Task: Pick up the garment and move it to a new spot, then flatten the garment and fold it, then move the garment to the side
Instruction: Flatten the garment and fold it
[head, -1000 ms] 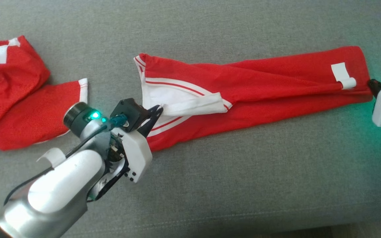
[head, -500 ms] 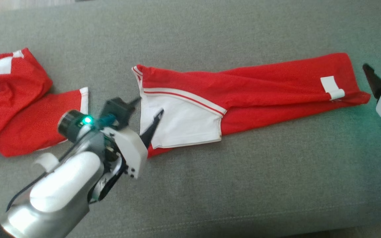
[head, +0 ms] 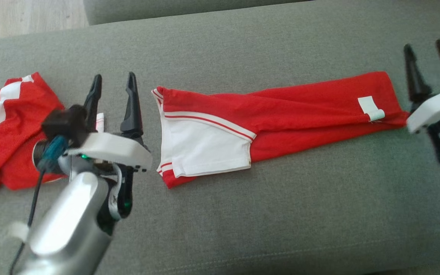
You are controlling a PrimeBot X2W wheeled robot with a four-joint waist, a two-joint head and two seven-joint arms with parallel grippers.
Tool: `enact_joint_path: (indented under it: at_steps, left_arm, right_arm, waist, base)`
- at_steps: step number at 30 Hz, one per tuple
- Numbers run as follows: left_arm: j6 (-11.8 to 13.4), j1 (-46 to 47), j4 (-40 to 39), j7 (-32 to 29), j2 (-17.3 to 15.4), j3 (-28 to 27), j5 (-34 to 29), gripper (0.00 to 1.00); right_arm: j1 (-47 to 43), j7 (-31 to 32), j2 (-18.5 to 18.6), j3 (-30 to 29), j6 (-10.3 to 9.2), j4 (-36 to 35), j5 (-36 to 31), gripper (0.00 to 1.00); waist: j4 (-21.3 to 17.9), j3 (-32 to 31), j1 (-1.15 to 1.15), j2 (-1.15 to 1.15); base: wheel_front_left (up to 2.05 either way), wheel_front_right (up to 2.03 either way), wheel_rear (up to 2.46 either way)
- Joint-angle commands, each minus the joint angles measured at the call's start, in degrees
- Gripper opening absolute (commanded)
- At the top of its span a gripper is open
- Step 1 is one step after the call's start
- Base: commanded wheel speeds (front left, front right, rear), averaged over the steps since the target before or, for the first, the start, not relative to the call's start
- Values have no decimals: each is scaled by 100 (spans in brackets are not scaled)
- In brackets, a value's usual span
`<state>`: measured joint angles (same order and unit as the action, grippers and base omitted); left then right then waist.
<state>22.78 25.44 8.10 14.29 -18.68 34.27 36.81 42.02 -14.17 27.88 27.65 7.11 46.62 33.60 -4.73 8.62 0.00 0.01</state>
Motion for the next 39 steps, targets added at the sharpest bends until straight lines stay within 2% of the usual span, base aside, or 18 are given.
enact_joint_path:
  at_steps: [1,4,10,15,19,28,34,39]
  left_arm:
    - [48,131,-252,66,-39,-386,-136,100]
    - [-50,-381,-427,69,352,-914,-537,100]
    - [-607,-973,-289,70,892,-1513,-1139,100]
    - [-991,-1011,-156,70,1148,-1826,-1494,100]
    - [-1226,-931,-12,70,1286,-1872,-1712,100]
    - [-1478,-690,152,71,1483,-1908,-2024,100]
    - [-1539,-660,182,71,1533,-2006,-2126,100]
    - [-1564,-638,186,71,1555,-2078,-2190,100]
  right_arm:
    - [-107,-65,-29,-58,37,-198,-94,100]
    - [-454,-79,-323,-703,37,-640,-575,100]
    - [-1270,-82,-854,-1467,37,-1276,-1515,100]
    - [-1381,17,-1009,-1955,37,-1209,-1781,100]
    - [-1209,265,-1041,-2446,37,-995,-1804,100]
    - [-614,645,-1044,-3513,37,-67,-2059,100]
    - [-396,901,-1129,-3718,37,439,-2134,100]
    - [-291,1150,-1201,-3666,37,677,-2037,100]
  waist:
    - [5,-1,0,-1]
    - [11,-13,0,-1]
    - [59,51,0,-1]
    - [161,207,0,-1]
    - [267,416,0,-1]
    - [469,936,0,-1]
    - [493,1043,0,-1]
    - [426,1108,0,-1]
  base:
    - [0,0,0]
    - [0,0,0]
    - [0,0,0]
    - [0,0,0]
    - [0,0,0]
    - [0,0,0]
    - [0,0,0]
    - [0,0,0]
